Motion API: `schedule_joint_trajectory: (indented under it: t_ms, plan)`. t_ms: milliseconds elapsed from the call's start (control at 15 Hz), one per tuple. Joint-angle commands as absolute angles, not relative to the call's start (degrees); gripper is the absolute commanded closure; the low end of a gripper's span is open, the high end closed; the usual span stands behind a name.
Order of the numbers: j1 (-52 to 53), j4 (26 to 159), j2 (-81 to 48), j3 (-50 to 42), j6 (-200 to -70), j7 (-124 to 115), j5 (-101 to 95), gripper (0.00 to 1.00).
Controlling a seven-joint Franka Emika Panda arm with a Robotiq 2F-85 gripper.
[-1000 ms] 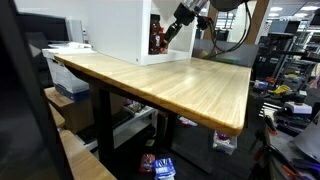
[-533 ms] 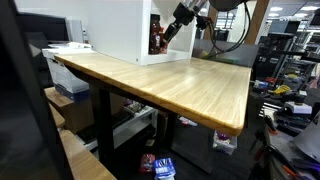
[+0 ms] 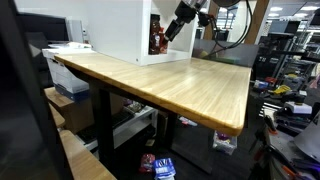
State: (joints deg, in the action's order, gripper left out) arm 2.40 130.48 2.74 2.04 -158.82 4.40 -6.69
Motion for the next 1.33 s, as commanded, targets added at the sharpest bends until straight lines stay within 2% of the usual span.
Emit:
schedule_joint_trajectory:
  t_ms: [0, 933, 1000, 1067, 1267]
  plan:
    - [2.12, 131.19, 6.88, 1.91, -153.36, 4.07, -6.24, 0.0]
    - [-1.32, 131.6, 12.26, -0.07, -148.4, 2.13, -8.4, 0.0]
    - [-1.78, 131.46, 12.24, -0.31, -148.47, 1.65, -8.48, 0.18]
    - [-2.59, 131.47, 12.01, -0.49, -149.25, 0.79, -9.07, 0.3]
    - [-3.42, 131.98, 11.18, -0.69, -151.29, -0.28, -9.86, 0.48]
